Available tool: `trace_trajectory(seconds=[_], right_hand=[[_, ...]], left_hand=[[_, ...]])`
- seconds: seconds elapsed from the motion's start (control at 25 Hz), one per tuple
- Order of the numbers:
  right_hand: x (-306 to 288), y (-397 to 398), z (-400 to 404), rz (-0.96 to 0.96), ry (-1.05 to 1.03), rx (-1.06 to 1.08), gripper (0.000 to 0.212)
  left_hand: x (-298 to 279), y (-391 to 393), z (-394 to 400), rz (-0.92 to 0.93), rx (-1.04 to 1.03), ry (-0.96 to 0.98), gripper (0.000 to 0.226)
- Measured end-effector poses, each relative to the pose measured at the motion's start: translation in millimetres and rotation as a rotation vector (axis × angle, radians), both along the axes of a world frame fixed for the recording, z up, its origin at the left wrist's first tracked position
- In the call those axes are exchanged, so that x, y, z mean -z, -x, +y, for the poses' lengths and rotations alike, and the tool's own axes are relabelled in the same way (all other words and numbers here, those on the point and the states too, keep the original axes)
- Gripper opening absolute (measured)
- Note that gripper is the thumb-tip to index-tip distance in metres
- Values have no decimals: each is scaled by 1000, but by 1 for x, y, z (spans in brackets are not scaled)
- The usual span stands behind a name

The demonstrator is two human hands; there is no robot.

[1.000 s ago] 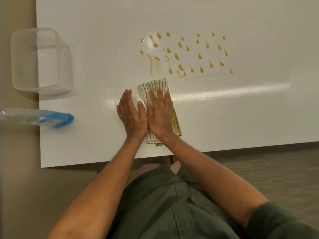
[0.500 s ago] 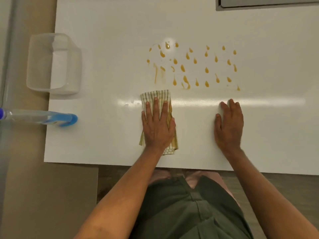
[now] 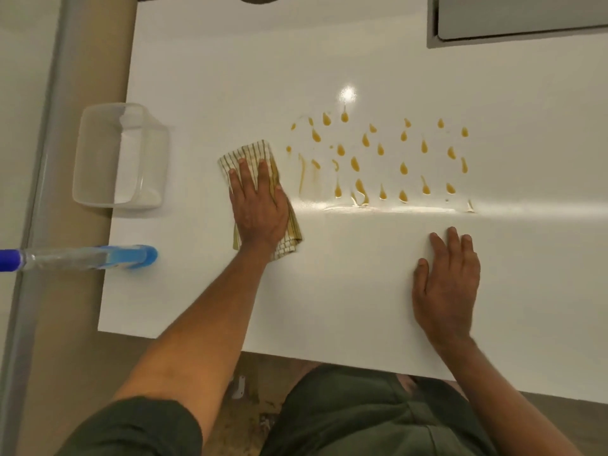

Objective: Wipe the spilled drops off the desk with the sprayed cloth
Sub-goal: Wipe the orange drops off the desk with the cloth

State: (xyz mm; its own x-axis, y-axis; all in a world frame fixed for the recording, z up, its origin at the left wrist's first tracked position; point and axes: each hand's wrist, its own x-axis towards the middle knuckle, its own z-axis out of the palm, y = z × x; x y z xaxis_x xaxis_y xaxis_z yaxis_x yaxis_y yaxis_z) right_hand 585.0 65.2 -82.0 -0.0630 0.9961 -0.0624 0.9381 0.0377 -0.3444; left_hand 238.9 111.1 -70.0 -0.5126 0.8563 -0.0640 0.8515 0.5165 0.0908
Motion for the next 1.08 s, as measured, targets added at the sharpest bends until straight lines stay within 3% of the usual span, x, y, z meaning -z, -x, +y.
trace_trajectory(seconds=[0.32,0.52,0.72,1.08], right_hand=[[7,2,0,-29,-35,20,56],[4,3,-1,-14,-27,30,55],[9,3,0,-17,-49,33,56],[9,4,2,-15,-53,40,55]], left_hand=[[-3,0,129,-30,187,-19,62],[1,-47,51,-54,361,-81,57],[7,-72,-17,-77,410,-63,60],[-3,-20,191,-52,359,-19,64]])
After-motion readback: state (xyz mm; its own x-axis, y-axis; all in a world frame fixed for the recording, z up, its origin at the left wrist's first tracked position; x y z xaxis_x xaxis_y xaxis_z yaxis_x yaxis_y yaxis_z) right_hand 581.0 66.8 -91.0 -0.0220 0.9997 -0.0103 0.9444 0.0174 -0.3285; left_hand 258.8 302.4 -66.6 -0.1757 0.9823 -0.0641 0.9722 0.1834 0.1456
